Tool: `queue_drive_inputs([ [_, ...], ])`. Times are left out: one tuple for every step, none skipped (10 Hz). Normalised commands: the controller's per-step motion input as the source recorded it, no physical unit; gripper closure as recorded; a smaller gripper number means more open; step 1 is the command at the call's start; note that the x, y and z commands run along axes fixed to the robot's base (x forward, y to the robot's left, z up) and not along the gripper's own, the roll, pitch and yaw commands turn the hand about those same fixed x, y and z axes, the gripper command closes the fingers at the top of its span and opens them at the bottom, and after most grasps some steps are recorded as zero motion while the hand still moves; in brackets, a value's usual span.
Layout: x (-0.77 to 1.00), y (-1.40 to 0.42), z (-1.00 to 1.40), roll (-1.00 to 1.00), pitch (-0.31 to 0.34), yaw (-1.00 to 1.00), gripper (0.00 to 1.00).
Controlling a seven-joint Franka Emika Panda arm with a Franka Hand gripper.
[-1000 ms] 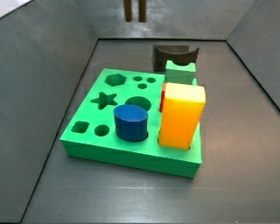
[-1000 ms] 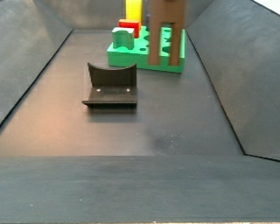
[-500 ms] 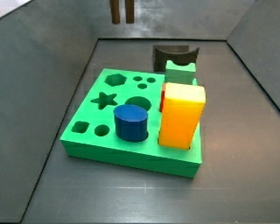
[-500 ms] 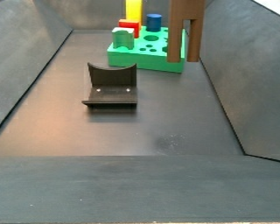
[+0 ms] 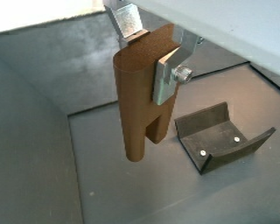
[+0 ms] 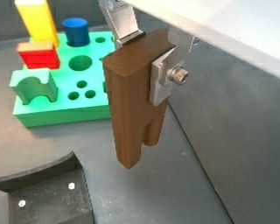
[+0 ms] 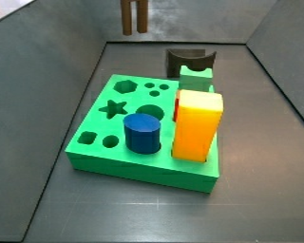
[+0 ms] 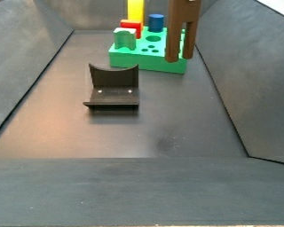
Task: Pick up the square-circle object. Move up. Rotate the square-circle object. Place the square-circle object on the fixture. Regrasp the square-circle object. Move to above the board. Insert the square-circle object.
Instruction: Rotate the square-circle object.
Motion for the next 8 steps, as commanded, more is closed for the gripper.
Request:
queue_drive_inputs([
  [0.0, 0.01, 0.0, -0.23, -0.058, 0.1, 1.0],
  [-0.09, 0.02, 0.0, -0.05, -0.016, 1.0, 1.0],
  [-0.09, 0.02, 0.0, -0.03, -0.013, 1.0, 1.0],
  [-0.07, 0.0, 0.01, -0.03, -0.015, 1.0, 1.0],
  [-0.04, 0.0, 0.01, -0.03, -0.019, 1.0, 1.0],
  [-0.03, 0.0, 0.01, -0.03, -0.021, 1.0, 1.0],
  [-0.02, 0.0, 0.01, -0.04, -0.026, 1.0, 1.0],
  [-0.02, 0.0, 0.02, -0.05, -0.031, 1.0, 1.0],
])
